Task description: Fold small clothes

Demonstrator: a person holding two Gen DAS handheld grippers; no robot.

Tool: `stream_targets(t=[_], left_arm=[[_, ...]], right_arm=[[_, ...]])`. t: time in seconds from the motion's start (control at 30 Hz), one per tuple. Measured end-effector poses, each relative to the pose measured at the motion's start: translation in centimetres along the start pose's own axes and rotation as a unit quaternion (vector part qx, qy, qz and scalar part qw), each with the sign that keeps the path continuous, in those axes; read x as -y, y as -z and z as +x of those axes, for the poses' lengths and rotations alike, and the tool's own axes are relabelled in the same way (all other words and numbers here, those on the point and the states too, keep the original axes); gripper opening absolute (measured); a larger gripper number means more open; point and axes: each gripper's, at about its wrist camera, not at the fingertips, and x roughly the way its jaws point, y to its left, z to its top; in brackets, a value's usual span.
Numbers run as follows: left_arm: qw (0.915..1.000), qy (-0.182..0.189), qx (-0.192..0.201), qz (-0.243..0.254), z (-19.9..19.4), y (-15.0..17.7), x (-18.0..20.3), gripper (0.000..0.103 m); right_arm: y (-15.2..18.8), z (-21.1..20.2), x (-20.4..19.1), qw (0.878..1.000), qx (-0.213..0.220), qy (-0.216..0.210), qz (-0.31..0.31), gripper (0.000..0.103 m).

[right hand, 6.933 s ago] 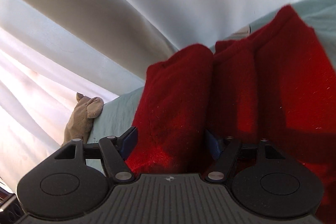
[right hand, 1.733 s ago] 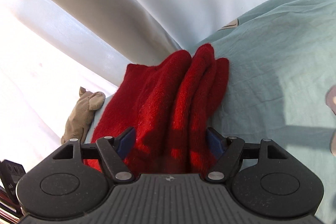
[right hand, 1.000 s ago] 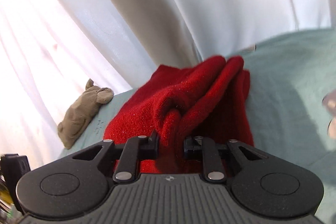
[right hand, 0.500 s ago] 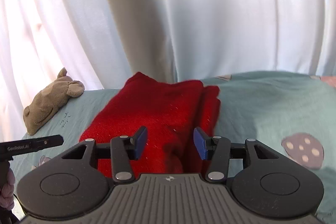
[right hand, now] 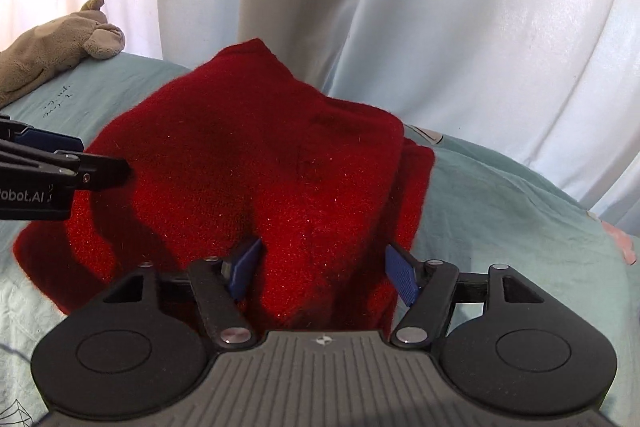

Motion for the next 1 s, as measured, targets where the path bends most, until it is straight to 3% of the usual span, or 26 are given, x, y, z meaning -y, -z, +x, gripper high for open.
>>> stream_targets(t=[0.3,0.4,0.5,0.57,0.63,0.7,0.9,1.0], left_arm=[[0.9999,-0.004,0.012,-0.003,-0.2,0.5,0.2,0.064],[0.9991,-0.002,0.027,-0.033,-2.0,-0.4,-1.3,0.064],[0.9973,-0.035,0.05,-0.04,-2.6,-1.8,-2.4,0.066],[0.9978,-0.053,0.033,-0.025,-1.3,-2.6,-2.6,0.068],[0.9984,-0.051,0.004,-0.026,0.5,-2.9,-2.8,0.068],[0.9976,-0.058,0.005,-0.037,1.4,-2.9,-2.8,0.069],[0.996,-0.085,0.017,0.022,2.9,-1.7,-0.9,0.068],[0.9958,-0.083,0.032,0.021,3.1,-1.3,-0.5,0.067]], right_arm=[[0.2,0.1,-0.4,1.0,0.01,0.008,-0.012,0.071],[-0.5,-2.0,-0.4,0.999,0.03,0.002,-0.011,0.071],[-1.8,-4.4,-0.2,0.997,0.075,-0.008,0.008,0.071],[-3.0,-4.6,-0.9,0.996,0.083,-0.012,0.0,0.07],[-4.2,-3.7,-2.0,0.996,0.08,-0.009,-0.024,0.065],[-5.2,-2.2,-2.7,0.997,0.067,-0.013,-0.034,0.05],[-5.1,2.1,-3.7,0.998,0.018,-0.015,-0.052,0.047],[-3.8,3.4,-3.8,0.997,0.023,0.007,-0.072,0.047]])
